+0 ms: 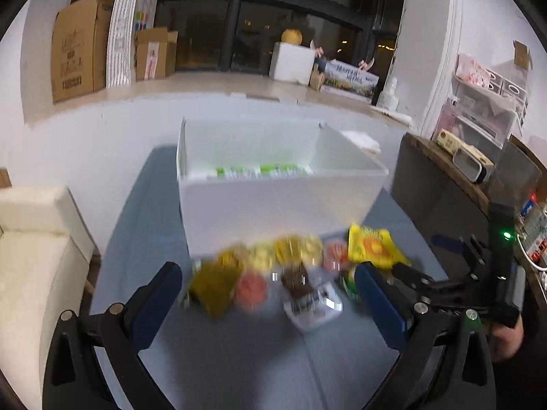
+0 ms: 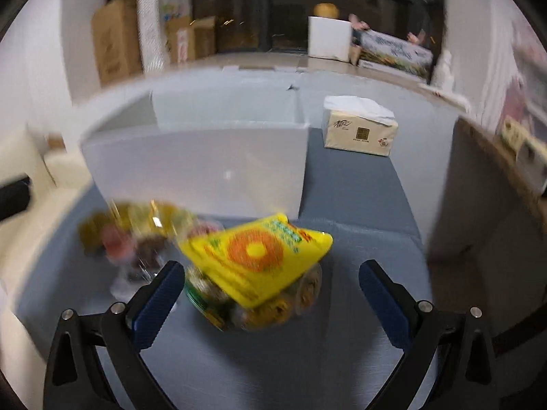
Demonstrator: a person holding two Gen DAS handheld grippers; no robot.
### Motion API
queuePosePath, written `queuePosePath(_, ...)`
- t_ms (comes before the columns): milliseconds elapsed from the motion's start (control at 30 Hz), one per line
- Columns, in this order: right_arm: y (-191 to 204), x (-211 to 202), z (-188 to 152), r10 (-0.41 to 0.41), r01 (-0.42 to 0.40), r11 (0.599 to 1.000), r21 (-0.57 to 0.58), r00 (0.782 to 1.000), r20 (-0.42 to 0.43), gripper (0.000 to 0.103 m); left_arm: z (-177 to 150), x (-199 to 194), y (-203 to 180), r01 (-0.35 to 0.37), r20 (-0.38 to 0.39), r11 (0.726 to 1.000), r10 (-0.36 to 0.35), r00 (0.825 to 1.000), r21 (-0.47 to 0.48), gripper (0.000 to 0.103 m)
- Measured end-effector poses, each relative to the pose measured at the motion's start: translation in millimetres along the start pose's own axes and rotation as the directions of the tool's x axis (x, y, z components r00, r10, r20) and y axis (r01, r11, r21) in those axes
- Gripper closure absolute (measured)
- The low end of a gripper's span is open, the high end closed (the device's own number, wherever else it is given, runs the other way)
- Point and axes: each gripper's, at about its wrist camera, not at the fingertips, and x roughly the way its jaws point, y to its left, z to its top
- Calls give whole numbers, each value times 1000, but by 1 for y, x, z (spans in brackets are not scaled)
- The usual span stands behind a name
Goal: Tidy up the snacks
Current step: 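Grasp the yellow flower-print bag with the right tool and lift it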
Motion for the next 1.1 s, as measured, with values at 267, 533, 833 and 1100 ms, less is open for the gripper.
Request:
queuePosePath(267,13,37,8,-44,41,990,-132,999,-21,0,-16,-2,10,5,-26,999,-6,1000,-45,0)
queuePosePath(533,8,51,14,-67,59,987,-151,996,-52,0,-17,-1,9,18,-27,999,-19,999,-39,0)
queuePosePath(833,-14,68,21,-51,43,993,-107,996,-70,64,-15,5,1,28,-29,999,-28,999,-30,0)
queuePosePath(1100,-33,27,35,40,-40,999,3,998,41,91,-15,8,7,0,-31,999,-1,1000,-38,0)
